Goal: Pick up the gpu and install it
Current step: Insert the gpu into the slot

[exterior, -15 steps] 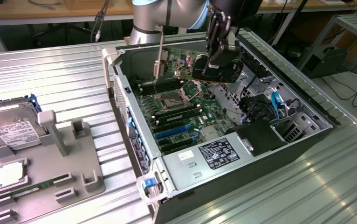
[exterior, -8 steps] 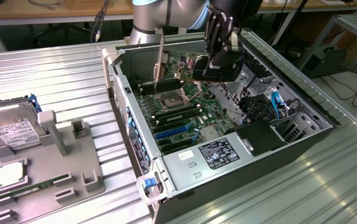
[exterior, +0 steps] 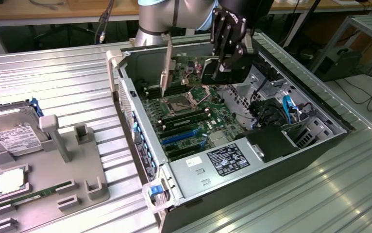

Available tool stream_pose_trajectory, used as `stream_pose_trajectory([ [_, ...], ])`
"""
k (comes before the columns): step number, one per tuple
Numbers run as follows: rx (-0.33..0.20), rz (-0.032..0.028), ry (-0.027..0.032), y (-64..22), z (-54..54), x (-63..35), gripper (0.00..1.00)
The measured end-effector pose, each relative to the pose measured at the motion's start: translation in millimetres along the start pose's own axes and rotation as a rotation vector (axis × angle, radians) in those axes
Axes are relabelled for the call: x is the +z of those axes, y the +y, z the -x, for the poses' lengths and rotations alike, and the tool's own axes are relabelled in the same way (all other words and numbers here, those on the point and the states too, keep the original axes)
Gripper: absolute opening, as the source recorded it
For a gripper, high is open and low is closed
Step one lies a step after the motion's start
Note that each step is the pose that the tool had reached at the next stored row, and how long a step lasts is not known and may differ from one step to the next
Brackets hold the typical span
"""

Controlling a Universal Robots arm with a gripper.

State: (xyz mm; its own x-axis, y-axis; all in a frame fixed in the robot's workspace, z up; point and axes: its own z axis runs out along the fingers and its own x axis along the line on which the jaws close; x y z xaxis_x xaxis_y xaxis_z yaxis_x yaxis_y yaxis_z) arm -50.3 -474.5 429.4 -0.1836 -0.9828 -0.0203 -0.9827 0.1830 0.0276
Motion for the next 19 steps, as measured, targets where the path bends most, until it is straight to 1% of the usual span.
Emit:
stream_pose_trajectory([
  [2,-0.041,0.0009,0.0013,0.0,0.0,0.2,0.28],
  [8,-0.109,0.0023,0.0035,-0.1,-0.2,0.7,0.28],
  [12,-0.143,0.0028,0.004,-0.4,-1.4,1.6,0.28],
  [16,-0.152,0.0015,0.0043,-0.5,-2.3,2.7,0.28],
  [19,-0.175,0.0019,0.0049,-0.7,-2.4,3.8,0.28],
])
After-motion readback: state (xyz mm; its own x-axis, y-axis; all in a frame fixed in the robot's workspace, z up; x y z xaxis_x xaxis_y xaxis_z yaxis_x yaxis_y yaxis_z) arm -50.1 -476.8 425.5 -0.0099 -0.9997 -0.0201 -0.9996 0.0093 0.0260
